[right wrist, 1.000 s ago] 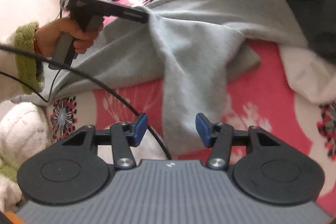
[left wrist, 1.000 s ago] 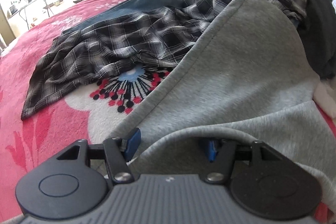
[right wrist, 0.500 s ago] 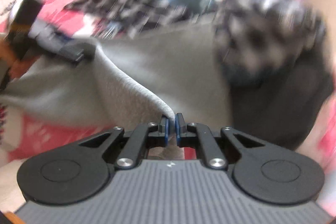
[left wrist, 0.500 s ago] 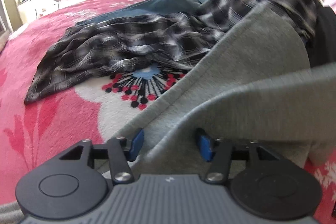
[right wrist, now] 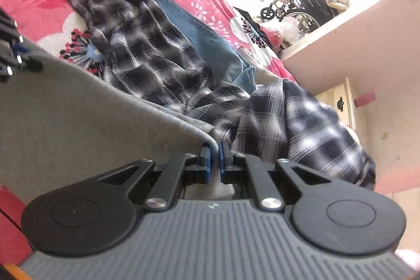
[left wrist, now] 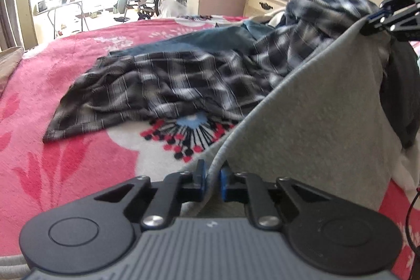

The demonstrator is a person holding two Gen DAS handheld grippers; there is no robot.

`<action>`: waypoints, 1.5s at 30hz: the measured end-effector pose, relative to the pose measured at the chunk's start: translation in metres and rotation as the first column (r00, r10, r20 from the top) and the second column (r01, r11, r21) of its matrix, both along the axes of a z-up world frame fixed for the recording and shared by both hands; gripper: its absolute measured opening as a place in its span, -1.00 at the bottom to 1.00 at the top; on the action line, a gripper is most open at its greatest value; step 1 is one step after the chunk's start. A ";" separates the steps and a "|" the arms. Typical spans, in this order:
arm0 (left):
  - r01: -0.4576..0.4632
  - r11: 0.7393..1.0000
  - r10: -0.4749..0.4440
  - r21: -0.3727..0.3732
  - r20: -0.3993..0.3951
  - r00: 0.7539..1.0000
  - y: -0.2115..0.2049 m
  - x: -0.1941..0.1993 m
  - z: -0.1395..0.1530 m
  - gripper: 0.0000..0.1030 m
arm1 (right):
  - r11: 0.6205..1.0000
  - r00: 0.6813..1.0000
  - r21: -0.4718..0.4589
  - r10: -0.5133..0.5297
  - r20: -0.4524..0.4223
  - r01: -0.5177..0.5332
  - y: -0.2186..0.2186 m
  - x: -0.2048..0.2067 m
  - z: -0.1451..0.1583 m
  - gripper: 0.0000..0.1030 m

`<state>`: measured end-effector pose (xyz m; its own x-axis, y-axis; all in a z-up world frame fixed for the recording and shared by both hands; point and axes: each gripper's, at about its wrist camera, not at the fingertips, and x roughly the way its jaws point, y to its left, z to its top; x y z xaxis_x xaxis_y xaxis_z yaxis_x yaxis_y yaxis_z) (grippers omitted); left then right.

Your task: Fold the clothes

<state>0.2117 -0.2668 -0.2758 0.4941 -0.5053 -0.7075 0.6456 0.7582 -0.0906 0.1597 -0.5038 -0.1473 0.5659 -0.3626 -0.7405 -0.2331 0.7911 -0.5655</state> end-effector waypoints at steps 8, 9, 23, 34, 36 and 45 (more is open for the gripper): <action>-0.006 1.000 0.004 0.029 0.051 0.999 -0.004 0.005 -0.002 -0.81 | 1.000 0.999 -0.013 0.004 -0.045 -0.005 -0.011 0.031 -0.021 -0.91; -0.004 0.999 0.002 0.036 0.046 0.999 -0.005 0.006 -0.005 -0.81 | 1.000 0.999 -0.012 0.003 -0.049 -0.003 -0.011 0.034 -0.025 -0.91; -0.048 0.999 0.048 0.005 0.035 0.998 -0.004 0.016 -0.023 -0.02 | 0.935 0.944 0.243 -0.299 0.143 0.259 -0.065 0.035 -0.006 -0.13; 0.047 0.984 -0.054 0.171 0.035 0.998 0.109 0.004 0.045 0.31 | 0.700 0.928 0.710 -0.312 0.203 0.080 -0.006 -0.011 0.029 -0.11; 0.072 0.971 -0.075 0.227 0.004 0.997 0.131 0.005 0.039 0.27 | 0.693 0.980 0.721 -0.140 0.142 -0.005 0.040 0.002 0.001 -0.11; 0.184 0.931 -0.175 0.314 -0.057 0.983 0.170 0.012 -0.005 -0.06 | 0.776 0.916 0.556 0.396 -0.065 -0.296 0.207 0.063 -0.115 -0.16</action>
